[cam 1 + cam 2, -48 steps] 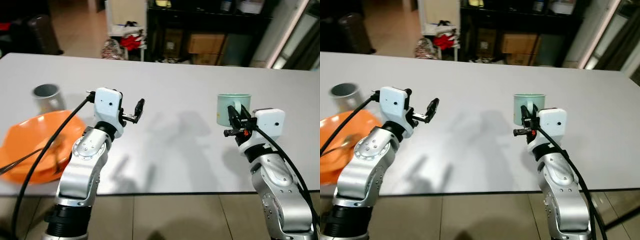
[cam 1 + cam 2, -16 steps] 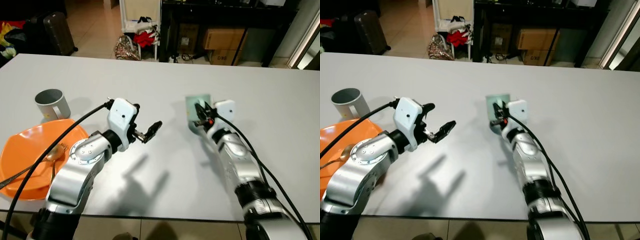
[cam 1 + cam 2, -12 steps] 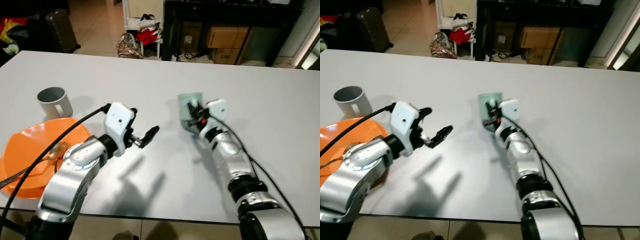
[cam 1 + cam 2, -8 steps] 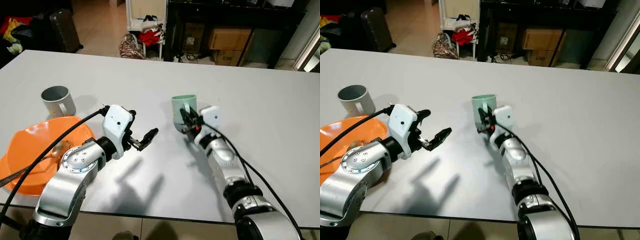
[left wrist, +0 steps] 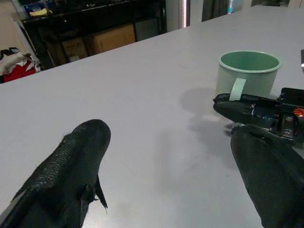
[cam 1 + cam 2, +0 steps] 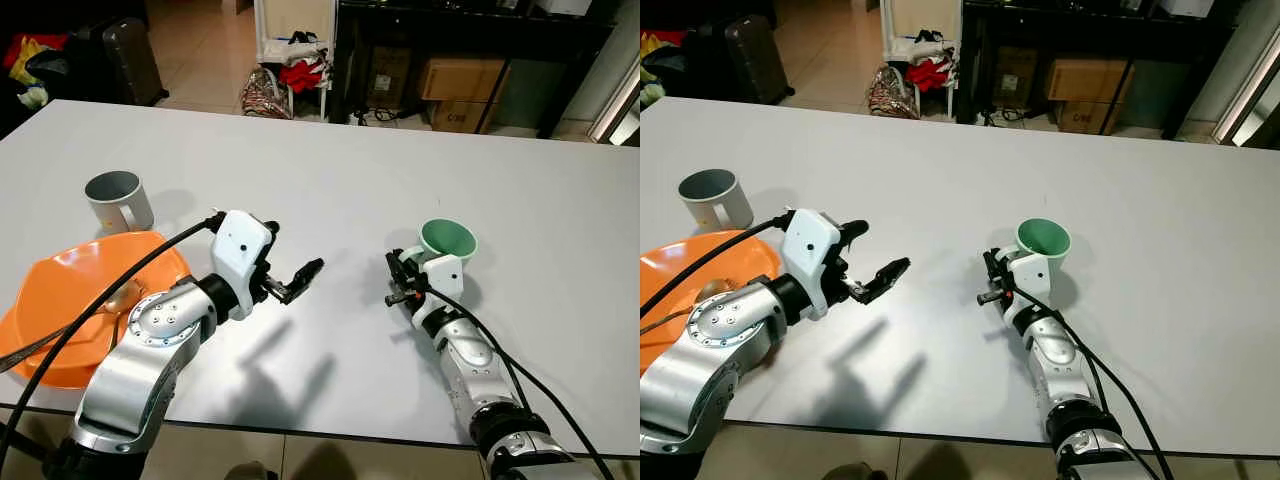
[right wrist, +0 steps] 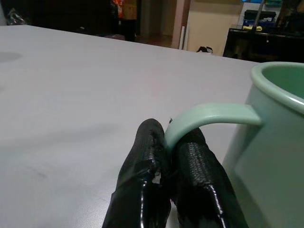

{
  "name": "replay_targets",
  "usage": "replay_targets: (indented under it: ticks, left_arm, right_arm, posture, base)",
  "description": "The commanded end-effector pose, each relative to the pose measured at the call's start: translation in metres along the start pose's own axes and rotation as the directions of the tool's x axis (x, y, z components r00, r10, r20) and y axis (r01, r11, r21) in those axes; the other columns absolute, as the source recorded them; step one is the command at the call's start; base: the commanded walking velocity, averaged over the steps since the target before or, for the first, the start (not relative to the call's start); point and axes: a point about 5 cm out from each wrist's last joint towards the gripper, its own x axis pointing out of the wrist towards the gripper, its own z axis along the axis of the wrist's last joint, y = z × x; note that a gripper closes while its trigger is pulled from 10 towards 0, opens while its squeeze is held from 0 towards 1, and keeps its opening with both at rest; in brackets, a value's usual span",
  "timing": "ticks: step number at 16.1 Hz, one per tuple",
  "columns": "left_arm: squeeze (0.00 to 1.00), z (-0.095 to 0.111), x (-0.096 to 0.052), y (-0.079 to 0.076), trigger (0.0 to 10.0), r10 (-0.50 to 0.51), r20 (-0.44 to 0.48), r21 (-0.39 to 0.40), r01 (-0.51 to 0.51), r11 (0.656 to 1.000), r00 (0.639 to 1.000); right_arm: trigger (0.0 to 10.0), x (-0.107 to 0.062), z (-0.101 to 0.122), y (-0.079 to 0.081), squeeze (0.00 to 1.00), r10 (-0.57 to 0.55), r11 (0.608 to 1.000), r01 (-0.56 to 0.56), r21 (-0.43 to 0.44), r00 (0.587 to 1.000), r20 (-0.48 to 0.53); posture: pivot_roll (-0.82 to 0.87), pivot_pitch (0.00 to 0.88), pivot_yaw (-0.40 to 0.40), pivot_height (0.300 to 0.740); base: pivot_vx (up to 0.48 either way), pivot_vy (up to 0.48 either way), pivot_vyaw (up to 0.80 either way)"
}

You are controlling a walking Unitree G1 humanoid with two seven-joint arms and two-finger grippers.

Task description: Setting the table

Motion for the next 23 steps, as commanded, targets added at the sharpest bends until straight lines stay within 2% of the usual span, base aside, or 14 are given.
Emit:
replay_targets:
  ticks: [1, 5, 8, 9, 10, 14, 19, 23]
  left_arm:
    - [0.00, 0.003, 0.002, -0.002, 10.0, -0.024, 0.009, 0.011, 0.024, 1.000, 1.000]
    - [0.00, 0.004, 0.001, 0.003, 10.0, 0.017, 0.010, 0.022, -0.017, 1.000, 1.000]
    - [0.00, 0.004, -0.002, 0.007, 10.0, 0.055, 0.006, 0.028, -0.055, 0.998, 0.998]
    - [0.00, 0.004, -0.003, 0.007, 10.0, 0.062, 0.005, 0.027, -0.062, 0.998, 0.998]
    - [0.00, 0.003, -0.005, 0.006, 10.0, 0.068, 0.002, 0.020, -0.068, 0.997, 0.998]
    - [0.00, 0.001, -0.005, 0.002, 10.0, 0.055, 0.004, 0.009, -0.055, 0.998, 0.999]
    - [0.00, 0.003, -0.001, -0.001, 10.0, -0.003, 0.008, 0.019, 0.002, 1.000, 1.000]
    - [0.00, 0.003, 0.004, -0.005, 10.0, -0.056, 0.001, 0.032, 0.056, 0.998, 0.998]
  right_arm:
    - [10.0, 0.000, 0.003, -0.003, 0.00, 0.001, 1.000, -0.001, 0.002, 1.000, 0.011]
    - [10.0, 0.019, 0.020, -0.001, 0.00, 0.098, 0.994, -0.097, -0.043, 0.995, 0.030]
    - [10.0, 0.031, 0.026, 0.000, 0.00, 0.170, 0.982, -0.171, -0.082, 0.985, -0.021]
    - [10.0, 0.032, 0.025, -0.002, 0.89, 0.168, 0.981, -0.171, -0.092, 0.985, -0.040]
    - [10.0, 0.030, 0.022, -0.005, 1.00, 0.157, 0.983, -0.162, -0.090, 0.986, -0.064]
    - [10.0, 0.017, 0.005, -0.005, 1.00, 0.136, 0.985, -0.146, -0.093, 0.985, -0.103]
    - [10.0, 0.001, 0.005, -0.009, 1.00, 0.147, 0.985, -0.148, -0.088, 0.989, -0.017]
    - [10.0, -0.022, 0.004, -0.009, 1.00, 0.145, 0.986, -0.141, -0.085, 0.989, 0.042]
  posture:
    - [0.13, 0.000, -0.005, 0.740]
    - [0.14, 0.000, -0.007, 0.740]
    - [0.16, 0.000, -0.007, 0.740]
    - [0.17, 0.000, -0.013, 0.740]
    - [0.17, 0.000, -0.013, 0.740]
    - [0.16, 0.000, -0.021, 0.740]
    - [0.14, 0.000, -0.003, 0.740]
    - [0.11, 0.000, 0.013, 0.740]
  base:
    - [0.000, 0.000, 0.00]
    - [0.000, 0.000, 0.00]
    - [0.000, 0.000, 0.00]
    - [0.000, 0.000, 0.00]
    - [0.000, 0.000, 0.00]
    - [0.000, 0.000, 0.00]
    - [0.000, 0.000, 0.00]
    - [0.000, 0.000, 0.00]
